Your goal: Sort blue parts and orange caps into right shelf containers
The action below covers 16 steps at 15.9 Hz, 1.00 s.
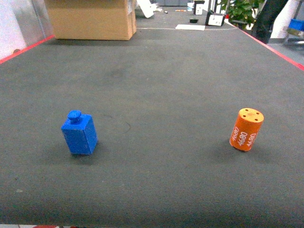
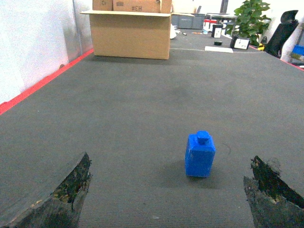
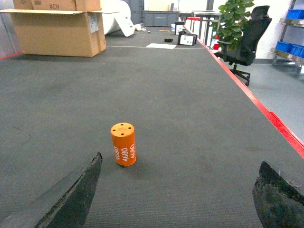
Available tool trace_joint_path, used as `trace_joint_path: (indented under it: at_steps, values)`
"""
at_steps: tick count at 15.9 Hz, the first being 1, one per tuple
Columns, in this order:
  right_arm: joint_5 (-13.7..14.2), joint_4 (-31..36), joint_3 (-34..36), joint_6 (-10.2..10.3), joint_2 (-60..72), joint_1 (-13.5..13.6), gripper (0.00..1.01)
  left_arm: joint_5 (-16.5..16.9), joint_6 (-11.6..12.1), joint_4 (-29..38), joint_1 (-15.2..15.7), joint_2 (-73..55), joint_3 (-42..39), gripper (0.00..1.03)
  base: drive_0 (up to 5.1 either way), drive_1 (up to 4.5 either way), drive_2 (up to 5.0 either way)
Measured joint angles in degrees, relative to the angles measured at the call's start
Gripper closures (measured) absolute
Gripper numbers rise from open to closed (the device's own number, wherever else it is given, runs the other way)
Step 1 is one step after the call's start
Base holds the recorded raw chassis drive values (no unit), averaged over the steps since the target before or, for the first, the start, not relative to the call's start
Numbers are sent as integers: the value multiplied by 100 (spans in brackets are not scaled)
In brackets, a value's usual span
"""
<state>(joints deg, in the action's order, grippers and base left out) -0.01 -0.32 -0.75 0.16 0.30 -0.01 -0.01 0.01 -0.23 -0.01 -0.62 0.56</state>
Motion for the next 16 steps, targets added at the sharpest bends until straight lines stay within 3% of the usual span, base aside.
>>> trace_joint_path:
  at_steps: [13, 14, 15, 16]
  values:
    - [0, 2, 0, 0, 0, 0, 3, -2, 2, 2, 0, 0, 0, 5, 0, 0, 0]
    - [70, -50, -4, 9, 11, 20, 3, -817, -9, -330, -326, -166, 90, 5, 0, 0, 0]
    - [1001, -376, -98, 175, 297, 514, 3, -2203, -76, -57, -1113, -848, 164, 5, 0, 0, 0]
    - [1602, -304, -136, 232, 527, 944, 3, -3115, -92, 450, -1580, -1434, 170, 5, 0, 0, 0]
